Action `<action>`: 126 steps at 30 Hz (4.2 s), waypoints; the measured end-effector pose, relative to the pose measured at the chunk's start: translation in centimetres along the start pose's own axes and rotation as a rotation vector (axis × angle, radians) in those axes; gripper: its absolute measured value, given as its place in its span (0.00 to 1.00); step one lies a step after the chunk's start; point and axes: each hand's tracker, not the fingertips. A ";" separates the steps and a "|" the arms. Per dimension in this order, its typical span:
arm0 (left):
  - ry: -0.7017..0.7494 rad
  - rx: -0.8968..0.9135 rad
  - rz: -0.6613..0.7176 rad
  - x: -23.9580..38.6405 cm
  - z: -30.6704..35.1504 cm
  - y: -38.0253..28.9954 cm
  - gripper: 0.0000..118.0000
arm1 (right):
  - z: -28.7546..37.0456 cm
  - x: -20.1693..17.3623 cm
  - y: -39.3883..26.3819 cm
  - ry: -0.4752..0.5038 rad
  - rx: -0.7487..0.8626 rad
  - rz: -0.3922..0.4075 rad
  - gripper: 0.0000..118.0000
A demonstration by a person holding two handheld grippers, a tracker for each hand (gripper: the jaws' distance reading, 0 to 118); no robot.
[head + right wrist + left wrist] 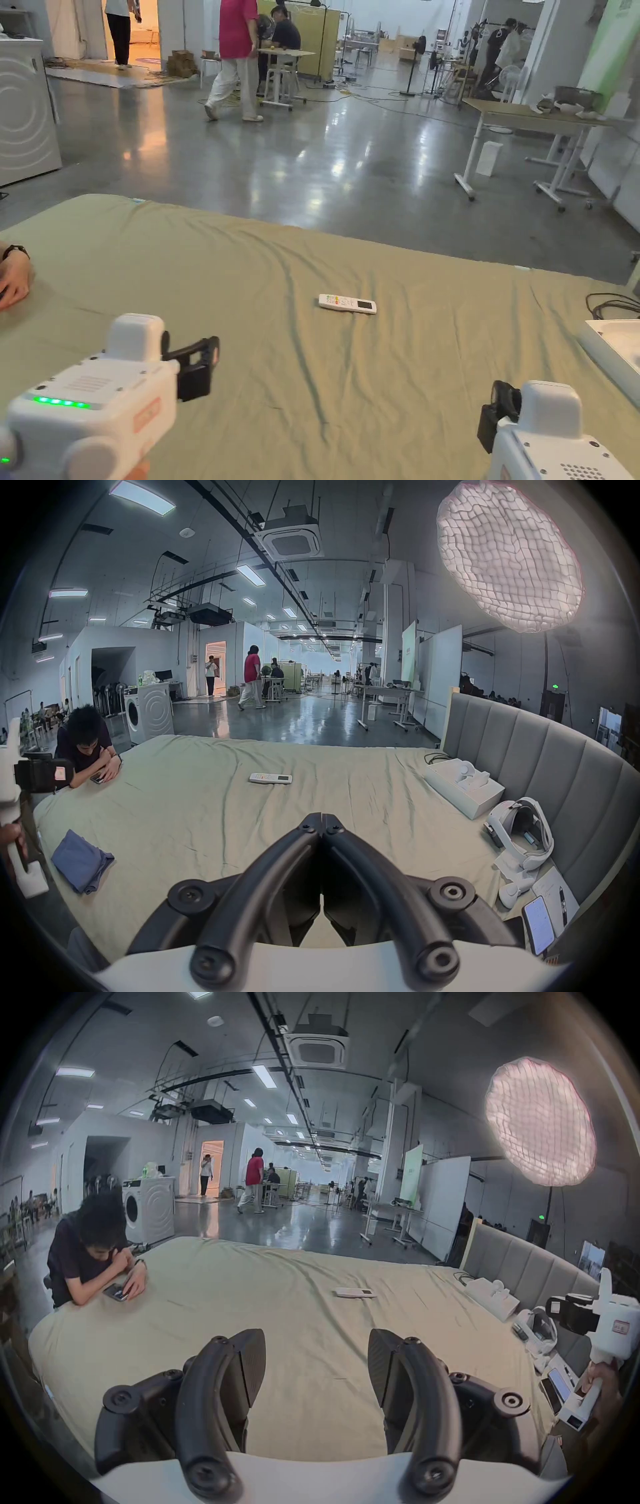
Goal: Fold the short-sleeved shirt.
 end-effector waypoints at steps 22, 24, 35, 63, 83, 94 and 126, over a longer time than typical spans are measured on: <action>0.000 0.044 0.004 11.1 0.0 -1.6 0.02 | 0.7 1.5 -0.3 -0.041 0.055 -0.035 0.00; 0.002 0.044 0.009 11.2 0.1 -1.5 0.02 | 0.7 1.5 -0.4 -0.042 0.054 -0.034 0.00; -0.003 0.039 -0.012 10.7 -0.2 -1.8 0.02 | 0.8 1.5 -0.7 -0.040 0.056 -0.042 0.00; 0.029 0.109 -0.030 9.5 0.9 -0.7 0.59 | 1.5 2.2 -0.1 -0.054 0.116 -0.065 0.96; 0.040 0.120 -0.054 9.7 0.9 -0.5 0.59 | 1.4 3.3 1.1 0.016 0.091 -0.216 0.96; 0.035 0.119 -0.049 9.6 1.0 -0.5 0.59 | 1.2 2.3 1.1 -0.022 0.091 -0.162 0.96; 0.015 0.080 -0.045 9.2 0.6 -1.2 0.59 | 0.8 0.9 2.3 -0.085 0.013 -0.350 0.90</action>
